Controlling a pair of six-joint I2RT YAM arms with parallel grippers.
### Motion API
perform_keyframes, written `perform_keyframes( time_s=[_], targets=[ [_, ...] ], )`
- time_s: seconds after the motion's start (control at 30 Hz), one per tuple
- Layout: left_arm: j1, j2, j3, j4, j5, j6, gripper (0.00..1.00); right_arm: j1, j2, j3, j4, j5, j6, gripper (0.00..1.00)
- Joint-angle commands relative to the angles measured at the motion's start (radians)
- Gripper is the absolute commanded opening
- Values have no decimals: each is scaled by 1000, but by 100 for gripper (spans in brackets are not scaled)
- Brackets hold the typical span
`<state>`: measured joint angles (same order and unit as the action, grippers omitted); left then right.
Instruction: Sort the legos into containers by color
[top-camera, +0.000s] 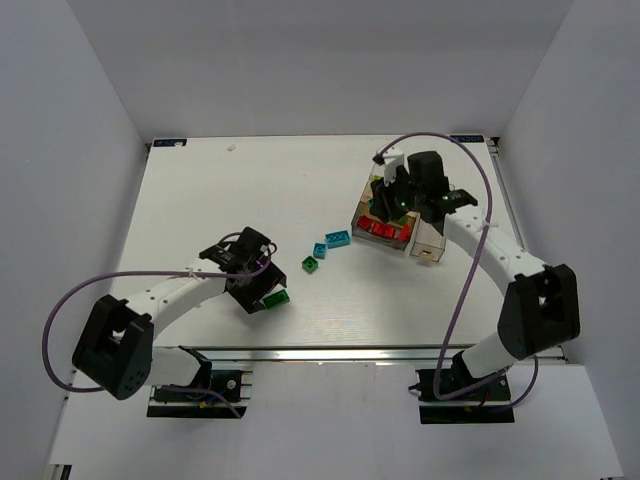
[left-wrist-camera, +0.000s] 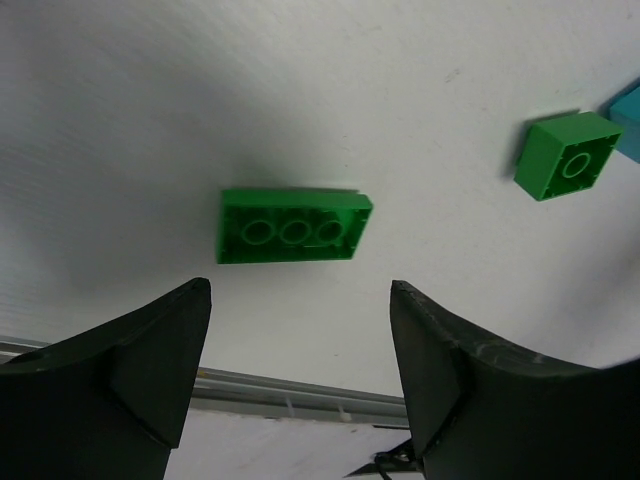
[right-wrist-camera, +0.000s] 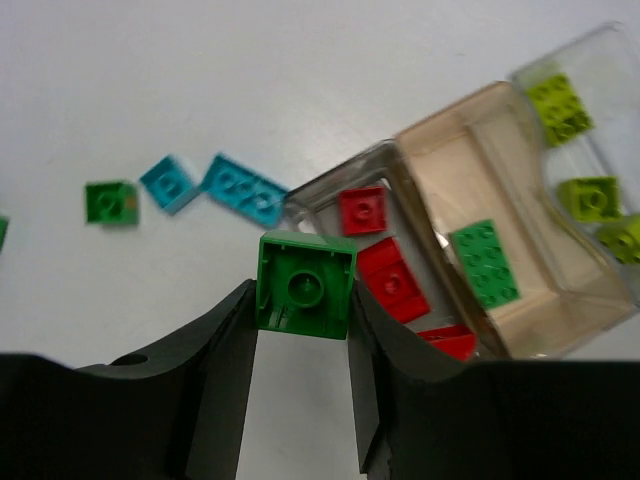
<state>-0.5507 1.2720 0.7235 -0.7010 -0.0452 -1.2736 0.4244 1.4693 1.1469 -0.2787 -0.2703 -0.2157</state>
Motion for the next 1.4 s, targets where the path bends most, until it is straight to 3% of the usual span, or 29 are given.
perform_keyframes(
  time_s=[0.0, 0.13, 0.43, 0.53, 0.63, 0.67, 0.83, 0.87, 1.07, 1.23, 1.37],
  targets=[
    [-9, 41, 77, -37, 44, -65, 82, -82, 89, 92, -76, 91, 125, 0],
    [-9, 76, 97, -61, 84, -102, 82, -176, 179, 155, -96, 85, 128, 0],
    [-9, 99, 83, -68, 100, -138, 83, -257, 318, 284, -137, 80, 113, 0],
    [-9, 110, 82, -60, 102, -138, 83, -271, 344, 304, -134, 79, 101, 4],
    [-9, 124, 82, -60, 99, -138, 83, -276, 370, 324, -132, 80, 95, 19],
    [-9, 127, 83, -64, 94, -135, 83, -282, 378, 330, -134, 76, 90, 28],
    [-9, 159, 83, -71, 82, -133, 84, -289, 399, 341, -137, 59, 88, 45],
    [-9, 165, 83, -68, 84, -133, 84, -291, 398, 344, -139, 54, 88, 55],
    [-9, 222, 129, -109, 74, -138, 84, -297, 361, 343, -159, 13, 96, 64],
    [-9, 273, 175, -114, 64, -145, 84, -300, 266, 301, -151, -44, 96, 79],
    [-9, 337, 220, -101, 61, -115, 84, -300, 171, 238, -114, -119, 85, 84]
  ],
)
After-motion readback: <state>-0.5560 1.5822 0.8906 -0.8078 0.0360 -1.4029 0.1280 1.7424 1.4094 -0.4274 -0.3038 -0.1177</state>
